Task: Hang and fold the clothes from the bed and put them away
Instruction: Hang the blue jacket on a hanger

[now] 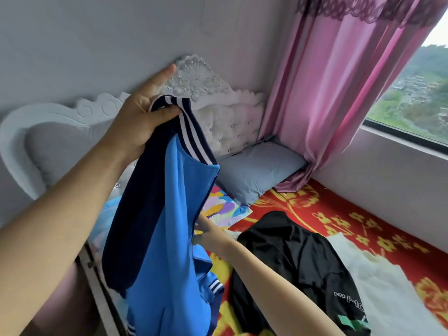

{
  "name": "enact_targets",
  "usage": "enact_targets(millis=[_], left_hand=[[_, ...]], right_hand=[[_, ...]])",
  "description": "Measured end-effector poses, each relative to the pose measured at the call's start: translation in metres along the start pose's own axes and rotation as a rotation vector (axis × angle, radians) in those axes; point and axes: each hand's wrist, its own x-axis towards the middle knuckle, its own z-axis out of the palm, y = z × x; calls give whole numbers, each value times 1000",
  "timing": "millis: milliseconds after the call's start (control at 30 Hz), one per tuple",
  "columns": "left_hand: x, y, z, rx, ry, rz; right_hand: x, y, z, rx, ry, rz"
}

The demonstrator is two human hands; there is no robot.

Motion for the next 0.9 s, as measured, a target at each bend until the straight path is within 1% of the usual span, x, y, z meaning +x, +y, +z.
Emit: enact_targets(millis=[100,133,167,300,333,367,467,567,667,733,833,900], left_hand=[[5,6,5,-121,-31,17],[6,9,6,-149,-36,38],[8,12,8,-176,-42,62],[17,24,15,-340,-89,116],[18,26,16,-394,-118,118],[21,26,19,-432,-155,120],[29,27,28,-473,-214,129],[40,20,25,-431,-175,85],[50,4,16,-355,-128,31],[58,-13,10,-317,-118,-18],[67,-42,6,-256,-123,-126],[70,-65,4,-209,-143,-195]], right_hand=[[-2,10,-11,-94,142,-49],[-4,15,-15,-130,179,-31],[-8,21,-19,-174,183,-7],[-19,48,-24,-375,31,78],[-19,50,-21,-399,56,75],[-20,51,-17,-411,125,64],[-28,44,-22,-355,329,88],[-50,42,-49,-184,400,168],[-88,41,-89,-115,520,273],[-115,41,-111,-87,597,307],[-152,38,-130,-20,771,334],[-173,36,-135,5,796,338]])
